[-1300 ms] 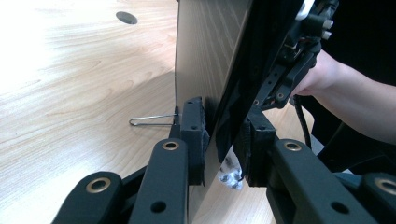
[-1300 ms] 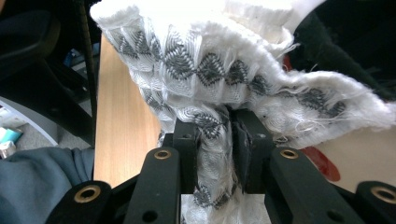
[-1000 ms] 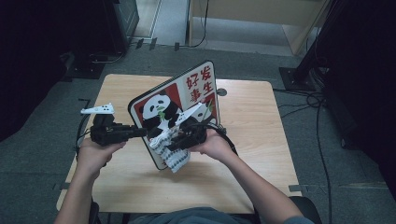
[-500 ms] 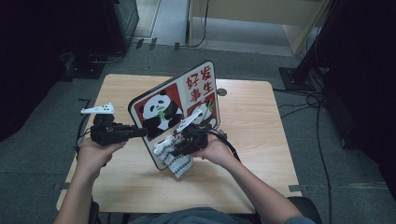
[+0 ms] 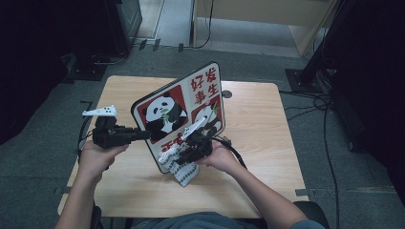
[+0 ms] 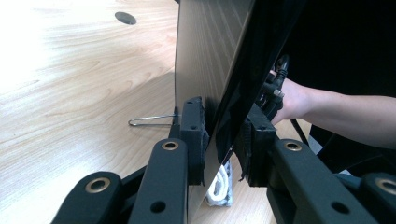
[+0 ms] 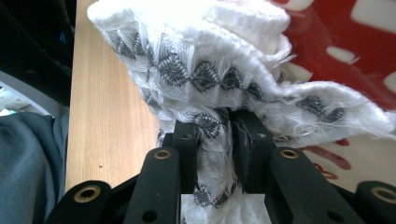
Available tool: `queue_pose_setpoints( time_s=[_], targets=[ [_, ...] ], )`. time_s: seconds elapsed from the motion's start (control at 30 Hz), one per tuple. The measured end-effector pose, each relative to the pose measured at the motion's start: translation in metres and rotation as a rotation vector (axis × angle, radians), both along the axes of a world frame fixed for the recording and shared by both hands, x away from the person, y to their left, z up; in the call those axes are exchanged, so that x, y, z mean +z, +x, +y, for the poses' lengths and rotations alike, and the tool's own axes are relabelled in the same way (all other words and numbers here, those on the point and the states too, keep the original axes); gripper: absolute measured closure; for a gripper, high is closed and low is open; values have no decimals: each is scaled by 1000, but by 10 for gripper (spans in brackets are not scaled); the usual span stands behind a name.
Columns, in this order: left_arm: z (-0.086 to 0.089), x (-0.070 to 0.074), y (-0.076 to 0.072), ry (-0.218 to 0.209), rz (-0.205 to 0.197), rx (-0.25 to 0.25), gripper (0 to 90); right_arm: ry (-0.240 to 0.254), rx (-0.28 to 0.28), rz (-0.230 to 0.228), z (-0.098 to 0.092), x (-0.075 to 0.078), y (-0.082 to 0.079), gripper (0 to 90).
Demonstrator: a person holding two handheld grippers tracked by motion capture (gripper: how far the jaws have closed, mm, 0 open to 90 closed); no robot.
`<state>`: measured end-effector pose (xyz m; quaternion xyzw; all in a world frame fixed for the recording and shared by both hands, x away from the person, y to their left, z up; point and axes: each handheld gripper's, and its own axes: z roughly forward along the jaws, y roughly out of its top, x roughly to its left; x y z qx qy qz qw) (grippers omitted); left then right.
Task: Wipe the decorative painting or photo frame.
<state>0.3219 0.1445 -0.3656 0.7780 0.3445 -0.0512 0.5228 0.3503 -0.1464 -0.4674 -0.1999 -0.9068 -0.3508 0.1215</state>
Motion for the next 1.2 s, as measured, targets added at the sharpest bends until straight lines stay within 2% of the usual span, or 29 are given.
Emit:
queue_pose_setpoints(
  time_s=[0.2, 0.47, 0.7, 0.93, 1.13, 1.2],
  targets=[
    [0, 0, 1, -2, 2, -1, 743, -6, 1, 28, -1, 1, 1, 747],
    [1, -1, 2, -5, 8, -4, 734, 24, 5, 18, -2, 14, -1, 755],
    [-1, -1, 2, 14, 6, 4, 632, 50, -14, 10, -6, 30, 0, 755],
    [4, 1, 0, 10, -6, 17, 580, 81, -50, -3, -10, 48, 3, 754],
    [9, 4, -3, 13, -12, 30, 527, 84, -72, 6, -11, 61, 5, 754],
    [10, 4, -5, 18, -16, 35, 511, 89, -72, -4, -11, 65, 6, 754]
  ],
)
